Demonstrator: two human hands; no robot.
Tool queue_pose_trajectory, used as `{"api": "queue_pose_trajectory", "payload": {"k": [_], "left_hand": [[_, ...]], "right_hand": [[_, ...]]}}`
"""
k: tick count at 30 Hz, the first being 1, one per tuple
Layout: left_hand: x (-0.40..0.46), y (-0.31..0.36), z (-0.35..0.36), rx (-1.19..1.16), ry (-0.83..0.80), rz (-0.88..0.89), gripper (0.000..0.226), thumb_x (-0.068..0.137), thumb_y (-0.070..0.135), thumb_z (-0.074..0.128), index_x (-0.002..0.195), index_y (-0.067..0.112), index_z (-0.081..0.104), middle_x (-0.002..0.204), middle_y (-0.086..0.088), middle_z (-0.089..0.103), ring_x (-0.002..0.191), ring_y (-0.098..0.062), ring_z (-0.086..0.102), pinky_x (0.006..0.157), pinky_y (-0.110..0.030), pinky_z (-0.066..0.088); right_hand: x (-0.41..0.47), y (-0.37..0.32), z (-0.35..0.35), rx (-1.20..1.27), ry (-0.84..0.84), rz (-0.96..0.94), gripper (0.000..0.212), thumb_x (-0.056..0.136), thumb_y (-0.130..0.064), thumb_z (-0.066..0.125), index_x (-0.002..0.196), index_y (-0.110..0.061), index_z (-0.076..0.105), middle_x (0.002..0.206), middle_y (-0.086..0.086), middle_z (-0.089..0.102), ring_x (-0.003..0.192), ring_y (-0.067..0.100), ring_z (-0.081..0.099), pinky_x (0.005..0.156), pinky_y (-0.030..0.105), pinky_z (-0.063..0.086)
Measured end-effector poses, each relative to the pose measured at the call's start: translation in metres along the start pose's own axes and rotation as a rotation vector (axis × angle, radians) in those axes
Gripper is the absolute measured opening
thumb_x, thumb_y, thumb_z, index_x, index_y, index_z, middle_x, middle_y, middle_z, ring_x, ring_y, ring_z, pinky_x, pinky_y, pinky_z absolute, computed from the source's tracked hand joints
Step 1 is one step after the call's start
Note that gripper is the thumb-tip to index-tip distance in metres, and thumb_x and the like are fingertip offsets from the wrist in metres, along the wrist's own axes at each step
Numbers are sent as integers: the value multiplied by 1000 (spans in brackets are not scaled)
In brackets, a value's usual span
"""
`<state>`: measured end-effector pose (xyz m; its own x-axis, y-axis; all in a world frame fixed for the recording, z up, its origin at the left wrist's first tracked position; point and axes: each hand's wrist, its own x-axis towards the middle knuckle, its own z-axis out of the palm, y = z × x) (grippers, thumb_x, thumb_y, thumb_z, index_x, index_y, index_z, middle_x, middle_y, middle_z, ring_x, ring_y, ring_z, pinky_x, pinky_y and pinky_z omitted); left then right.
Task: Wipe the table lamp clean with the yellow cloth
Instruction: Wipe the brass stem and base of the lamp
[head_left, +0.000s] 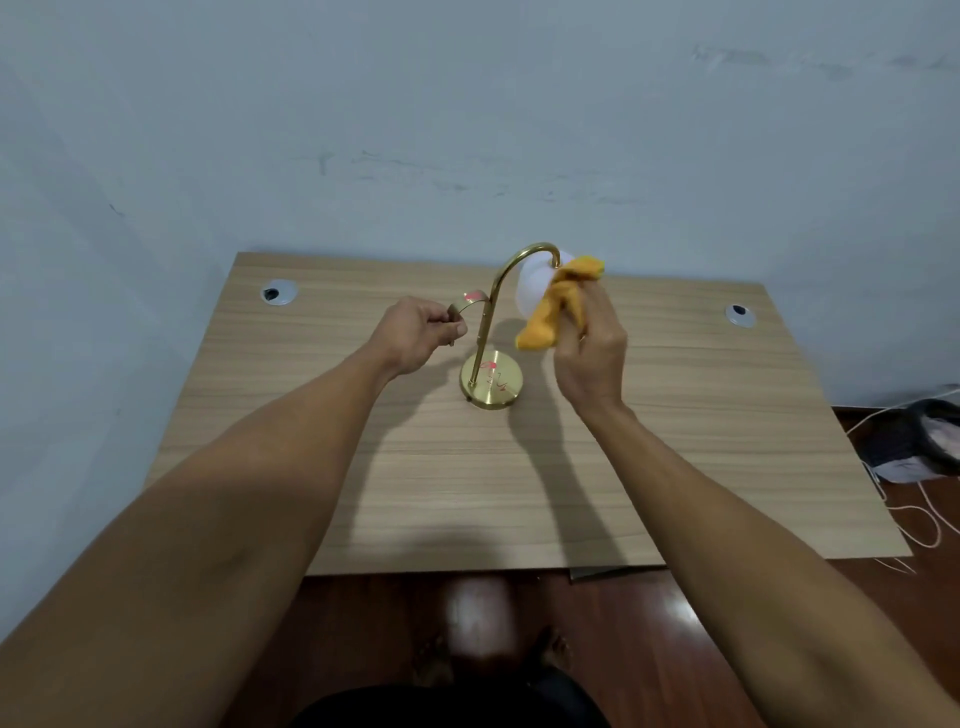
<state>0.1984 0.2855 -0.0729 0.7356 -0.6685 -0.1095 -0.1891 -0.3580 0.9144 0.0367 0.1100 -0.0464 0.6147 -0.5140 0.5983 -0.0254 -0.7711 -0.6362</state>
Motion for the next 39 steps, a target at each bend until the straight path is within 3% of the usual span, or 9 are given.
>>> {"api": "queue_pose_trajectory", "payload": {"k": [4, 9, 12, 16, 19, 23, 28, 33, 39], "left_hand": [[1, 3, -1, -12, -16, -19, 11, 91, 22, 73, 88, 12, 76, 74, 3, 65, 61, 2, 55, 62, -17, 42], [1, 6, -1, -46, -16, -24, 8, 92, 13, 71, 91, 5, 74, 75, -2, 62, 51, 7, 52, 54, -4, 39], [0, 8, 0, -31, -15, -11, 12, 93, 13, 70, 91, 2, 73, 77, -4, 62, 62, -1, 54, 54, -4, 40], [-1, 8, 1, -32, -17, 5, 14, 93, 14, 70, 91, 1, 74, 78, -5, 63, 64, -4, 53, 56, -7, 40], [1, 8, 3, -5, -24, 17, 12, 93, 15, 71, 88, 4, 74, 77, -1, 64, 62, -2, 52, 57, -9, 39], [2, 5, 4, -7, -22, 22, 15, 92, 14, 71, 93, 0, 75, 75, 2, 64, 70, -8, 57, 58, -5, 41], [5, 4, 3, 9, -17, -3, 10, 91, 16, 72, 91, 6, 76, 78, -1, 67, 56, 6, 54, 54, -3, 38], [5, 6, 2, 17, -19, -18, 8, 91, 15, 71, 91, 10, 76, 81, -2, 69, 66, 0, 59, 54, -2, 39], [5, 2, 0, -15, 7, -29, 10, 90, 20, 74, 89, 11, 77, 78, -1, 69, 74, -10, 61, 68, -18, 45]], "right_hand": [[38, -33, 1, 229, 365, 399, 20, 99, -21, 48, 103, -18, 67, 110, 6, 71, 105, 20, 66, 95, 48, 51], [37, -41, 38, 91, -95, 211, 43, 98, -1, 54, 141, -5, 58, 157, 16, 43, 149, 33, 35, 123, 45, 28], [18, -39, 52, 35, -109, 98, 58, 96, 7, 50, 152, -3, 43, 166, 18, 26, 157, 38, 12, 125, 41, 24], [-6, -29, 53, -2, -150, 23, 63, 91, 7, 50, 153, -4, 42, 166, 18, 26, 153, 31, 29, 109, 24, 38], [-20, -23, 47, 97, -232, 42, 52, 91, 5, 51, 141, -6, 58, 148, 16, 56, 137, 26, 53, 113, 22, 41], [-9, -33, 33, 349, 240, 608, 21, 96, -20, 51, 85, -15, 67, 71, -6, 64, 66, 9, 58, 67, 35, 49], [61, -45, 10, 634, 652, 716, 22, 96, -19, 46, 87, -12, 64, 78, 2, 64, 71, 17, 60, 70, 35, 54], [89, -51, 17, 387, 242, 626, 25, 99, -25, 46, 105, -20, 70, 89, -13, 67, 86, 8, 62, 81, 34, 51], [73, -42, 28, 77, -242, 249, 24, 95, -16, 41, 90, -16, 64, 90, 0, 70, 94, 24, 62, 90, 51, 50]]}}
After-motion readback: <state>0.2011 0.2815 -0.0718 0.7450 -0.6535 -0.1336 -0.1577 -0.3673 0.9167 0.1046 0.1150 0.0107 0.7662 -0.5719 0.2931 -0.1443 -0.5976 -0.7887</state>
